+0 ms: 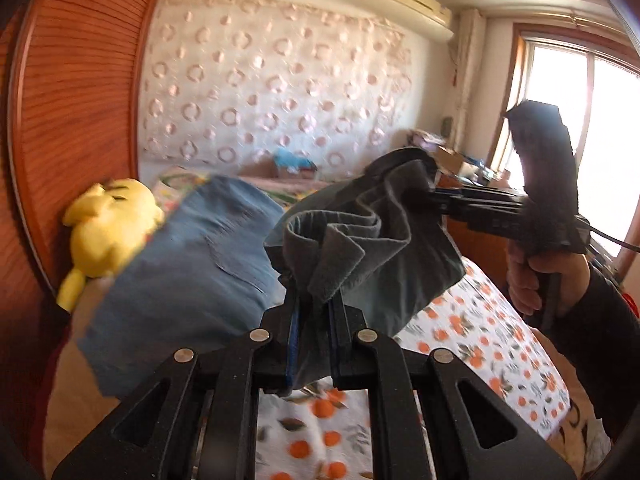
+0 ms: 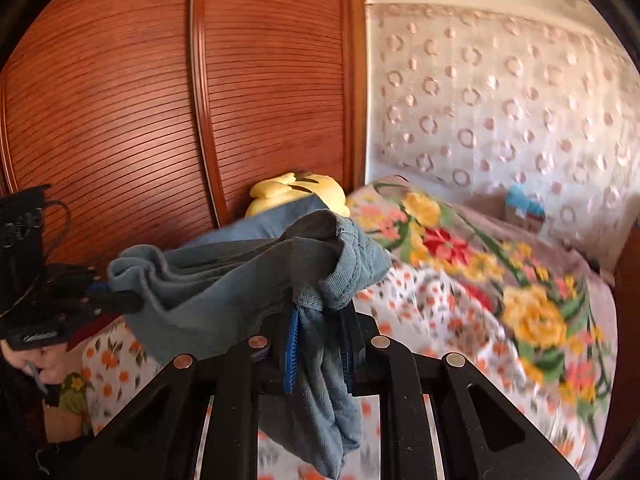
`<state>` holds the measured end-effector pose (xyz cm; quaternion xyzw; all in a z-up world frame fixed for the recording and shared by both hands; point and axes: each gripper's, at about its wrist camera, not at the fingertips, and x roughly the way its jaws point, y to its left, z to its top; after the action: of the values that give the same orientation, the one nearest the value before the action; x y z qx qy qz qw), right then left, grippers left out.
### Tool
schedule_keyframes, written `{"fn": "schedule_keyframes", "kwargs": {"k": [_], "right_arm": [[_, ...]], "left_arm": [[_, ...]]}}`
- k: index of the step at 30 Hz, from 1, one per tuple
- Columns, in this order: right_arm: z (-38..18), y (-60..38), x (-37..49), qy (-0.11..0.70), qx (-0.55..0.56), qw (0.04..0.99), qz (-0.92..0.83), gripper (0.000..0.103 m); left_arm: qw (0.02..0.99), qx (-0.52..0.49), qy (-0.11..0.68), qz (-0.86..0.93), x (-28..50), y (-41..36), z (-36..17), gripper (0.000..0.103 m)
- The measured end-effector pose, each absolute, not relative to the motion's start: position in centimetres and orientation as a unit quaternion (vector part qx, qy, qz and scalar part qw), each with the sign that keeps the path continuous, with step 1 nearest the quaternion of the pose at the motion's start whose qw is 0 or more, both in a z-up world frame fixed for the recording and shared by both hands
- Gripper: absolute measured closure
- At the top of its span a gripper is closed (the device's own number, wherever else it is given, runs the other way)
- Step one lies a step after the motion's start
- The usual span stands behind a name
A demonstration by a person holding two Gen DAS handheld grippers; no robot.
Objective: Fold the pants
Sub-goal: 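Lift the folded pants with both tools and carry them onto the jeans stack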
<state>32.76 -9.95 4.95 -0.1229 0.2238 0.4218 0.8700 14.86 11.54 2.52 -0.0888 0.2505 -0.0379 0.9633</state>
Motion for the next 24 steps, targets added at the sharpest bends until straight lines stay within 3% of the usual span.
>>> {"fn": "schedule_keyframes", "kwargs": {"k": [6, 20, 24], "right_arm": [[6.1, -2.2, 36.3, 0.223, -0.163, 0.863, 0.422, 0.085], [2.2, 9.5, 43.2, 0.229, -0.206, 0.853, 0.420, 0.085], [-0.2, 10.3, 45.1, 0.253, -0.203, 0.858, 0.399, 0.071]], "left_arm": [[0.963, -0.089, 0.255, -0.003, 16.5, 14.7, 3.0, 0.090], [0.947, -0.138, 0.287, 0.046, 18.8, 20.3, 0.2, 0.090], [0.936, -0.145, 0.316, 0.057, 19.4, 21.2, -1.8, 0.085]]}}
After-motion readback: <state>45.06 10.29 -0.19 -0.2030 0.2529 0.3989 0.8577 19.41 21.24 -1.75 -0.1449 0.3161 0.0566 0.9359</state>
